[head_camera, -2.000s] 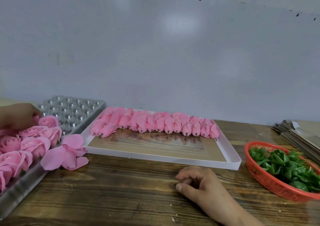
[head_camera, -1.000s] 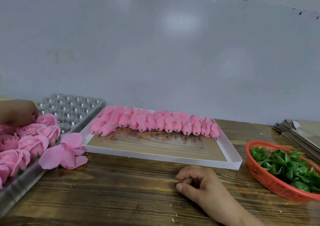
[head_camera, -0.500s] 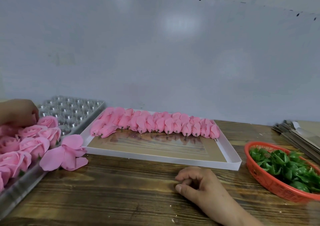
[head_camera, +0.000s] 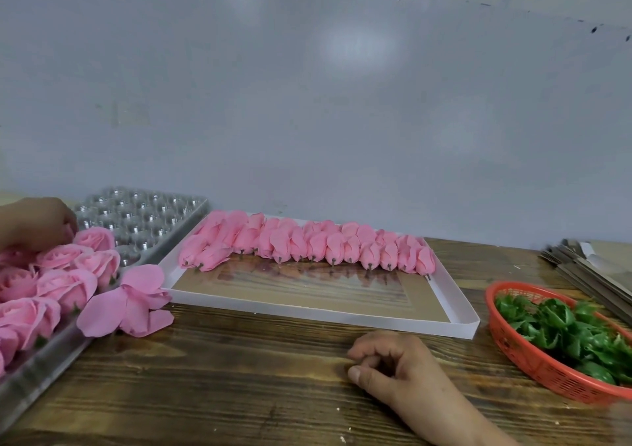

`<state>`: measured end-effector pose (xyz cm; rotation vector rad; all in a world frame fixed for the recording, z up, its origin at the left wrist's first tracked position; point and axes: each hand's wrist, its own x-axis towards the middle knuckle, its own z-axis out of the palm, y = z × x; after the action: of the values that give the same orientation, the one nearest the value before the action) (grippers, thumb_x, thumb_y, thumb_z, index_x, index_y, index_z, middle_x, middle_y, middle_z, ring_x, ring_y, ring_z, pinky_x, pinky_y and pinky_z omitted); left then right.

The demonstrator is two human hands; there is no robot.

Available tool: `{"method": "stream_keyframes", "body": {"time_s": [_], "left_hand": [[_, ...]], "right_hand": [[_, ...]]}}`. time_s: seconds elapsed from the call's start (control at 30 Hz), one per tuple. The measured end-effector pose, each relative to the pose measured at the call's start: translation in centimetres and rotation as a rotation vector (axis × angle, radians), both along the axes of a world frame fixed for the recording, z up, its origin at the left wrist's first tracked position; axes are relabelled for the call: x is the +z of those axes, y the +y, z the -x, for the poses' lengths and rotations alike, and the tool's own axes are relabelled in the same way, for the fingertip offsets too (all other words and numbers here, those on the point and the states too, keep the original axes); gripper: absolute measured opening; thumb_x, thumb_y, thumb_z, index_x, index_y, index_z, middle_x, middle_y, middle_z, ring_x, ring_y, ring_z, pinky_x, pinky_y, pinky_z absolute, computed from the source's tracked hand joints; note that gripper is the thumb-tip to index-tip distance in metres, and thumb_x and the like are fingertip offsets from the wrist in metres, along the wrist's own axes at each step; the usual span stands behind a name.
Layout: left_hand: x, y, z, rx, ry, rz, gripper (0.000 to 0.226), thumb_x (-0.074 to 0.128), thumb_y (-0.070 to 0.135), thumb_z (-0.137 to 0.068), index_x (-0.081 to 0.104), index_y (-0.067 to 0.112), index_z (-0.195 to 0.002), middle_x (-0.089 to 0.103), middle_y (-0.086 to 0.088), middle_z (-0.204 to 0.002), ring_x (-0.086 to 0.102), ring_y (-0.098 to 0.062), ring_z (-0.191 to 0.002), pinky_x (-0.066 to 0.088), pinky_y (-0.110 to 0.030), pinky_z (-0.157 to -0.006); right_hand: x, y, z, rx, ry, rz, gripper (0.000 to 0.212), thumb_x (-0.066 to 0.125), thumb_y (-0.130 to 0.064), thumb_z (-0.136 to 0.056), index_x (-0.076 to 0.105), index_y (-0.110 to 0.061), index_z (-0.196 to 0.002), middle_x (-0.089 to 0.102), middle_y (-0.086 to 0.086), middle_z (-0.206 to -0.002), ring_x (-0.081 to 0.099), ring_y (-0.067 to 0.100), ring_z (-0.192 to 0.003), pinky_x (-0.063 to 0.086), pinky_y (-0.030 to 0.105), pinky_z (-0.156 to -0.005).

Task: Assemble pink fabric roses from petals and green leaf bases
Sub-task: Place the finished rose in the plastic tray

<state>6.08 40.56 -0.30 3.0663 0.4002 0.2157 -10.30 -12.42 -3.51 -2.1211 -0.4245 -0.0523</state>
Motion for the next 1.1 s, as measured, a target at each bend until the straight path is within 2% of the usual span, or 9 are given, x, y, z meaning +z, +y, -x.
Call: {"method": "stream_keyframes", "body": {"time_s": [0.1, 0.33, 0.43, 0.53, 0.67, 0.73, 0.8, 0.93, 1.1], "left_hand": [[0.1, -0.1, -0.3, -0.076, -0.079, 0.067, 0.043, 0.068, -0.016, -0.066, 0.060, 0.022, -0.047, 0.061, -0.008, -0.056, 0.056, -0.030, -0.064, 0.050, -0.040, -0.073], [1.8, -2.1, 0.6, -0.064, 0.109, -0.089, 0.012, 0.067, 0.005, -0.079, 0.076, 0.013, -0.079, 0.071, -0.009, -0.081, 0.063, -0.025, -0.082, 0.048, -0.026, -0.077], [1.7, -2.2, 0.7, 0.003, 0.138, -0.100, 0.014, 0.063, 0.011, -0.084, 0.075, 0.014, -0.088, 0.072, -0.007, -0.091, 0.064, -0.021, -0.085, 0.047, -0.022, -0.076], [0.8, -2.1, 0.3, 0.055, 0.159, -0.021, 0.015, 0.061, 0.005, -0.086, 0.075, 0.006, -0.091, 0.072, -0.014, -0.095, 0.066, -0.027, -0.091, 0.049, -0.026, -0.078], [0.0, -1.6, -0.3, 0.109, 0.111, -0.036, 0.019, 0.055, 0.008, -0.091, 0.073, 0.013, -0.095, 0.069, -0.013, -0.102, 0.061, -0.025, -0.086, 0.048, -0.024, -0.076], [-0.1, -0.9, -1.5, 0.085, 0.161, -0.013, 0.017, 0.058, 0.001, -0.090, 0.073, 0.001, -0.098, 0.068, -0.024, -0.105, 0.063, -0.032, -0.096, 0.047, -0.027, -0.083], [0.0, -0.6, -1.8, 0.052, 0.166, -0.045, 0.011, 0.062, -0.001, -0.086, 0.072, -0.005, -0.090, 0.068, -0.028, -0.098, 0.064, -0.036, -0.098, 0.046, -0.029, -0.083], [1.3, -2.4, 0.2, 0.052, 0.118, -0.082, 0.021, 0.070, 0.019, -0.082, 0.060, 0.022, -0.064, 0.059, -0.003, -0.068, 0.059, -0.019, -0.076, 0.045, -0.022, -0.073], [1.4, -2.9, 0.9, 0.046, 0.105, -0.047, 0.022, 0.070, 0.019, -0.083, 0.059, 0.023, -0.065, 0.066, -0.005, -0.076, 0.059, -0.020, -0.075, 0.044, -0.022, -0.071]], "right_hand": [[0.0, 0.0, 0.0, -0.010, 0.000, 0.008, 0.008, 0.076, -0.013, -0.075, 0.071, -0.016, -0.080, 0.061, -0.001, -0.066, 0.053, 0.003, -0.063, 0.043, 0.017, -0.065], [0.1, 0.1, 0.1, -0.018, 0.011, 0.010, 0.008, 0.077, -0.013, -0.075, 0.071, -0.016, -0.080, 0.061, 0.000, -0.066, 0.053, 0.004, -0.063, 0.042, 0.017, -0.065], [0.2, 0.1, 0.2, -0.014, 0.018, 0.013, 0.007, 0.076, -0.013, -0.076, 0.071, -0.016, -0.080, 0.061, 0.000, -0.066, 0.052, 0.002, -0.064, 0.040, 0.016, -0.066], [0.3, 0.1, 0.2, -0.013, 0.015, 0.019, 0.007, 0.076, -0.014, -0.076, 0.071, -0.015, -0.081, 0.063, 0.001, -0.069, 0.053, 0.001, -0.064, 0.040, 0.015, -0.066], [0.3, 0.1, 0.3, -0.010, 0.017, 0.017, 0.007, 0.076, -0.015, -0.076, 0.071, -0.015, -0.081, 0.062, -0.002, -0.068, 0.051, -0.001, -0.061, 0.038, 0.013, -0.063], [0.3, 0.0, 0.2, -0.013, 0.019, 0.021, 0.007, 0.076, -0.015, -0.076, 0.071, -0.016, -0.081, 0.061, -0.003, -0.067, 0.050, -0.001, -0.061, 0.038, 0.012, -0.062], [0.3, 0.0, 0.2, -0.018, 0.024, 0.018, 0.007, 0.076, -0.015, -0.076, 0.071, -0.017, -0.080, 0.061, -0.002, -0.068, 0.051, -0.001, -0.062, 0.039, 0.013, -0.063], [0.3, 0.1, 0.3, -0.024, 0.023, 0.026, 0.007, 0.076, -0.017, -0.076, 0.071, -0.019, -0.079, 0.061, -0.004, -0.067, 0.052, -0.001, -0.062, 0.038, 0.013, -0.065], [0.4, 0.1, 0.2, -0.005, 0.018, 0.016, 0.006, 0.076, -0.014, -0.076, 0.071, -0.016, -0.079, 0.060, -0.002, -0.065, 0.050, 0.000, -0.061, 0.038, 0.014, -0.062]]}}
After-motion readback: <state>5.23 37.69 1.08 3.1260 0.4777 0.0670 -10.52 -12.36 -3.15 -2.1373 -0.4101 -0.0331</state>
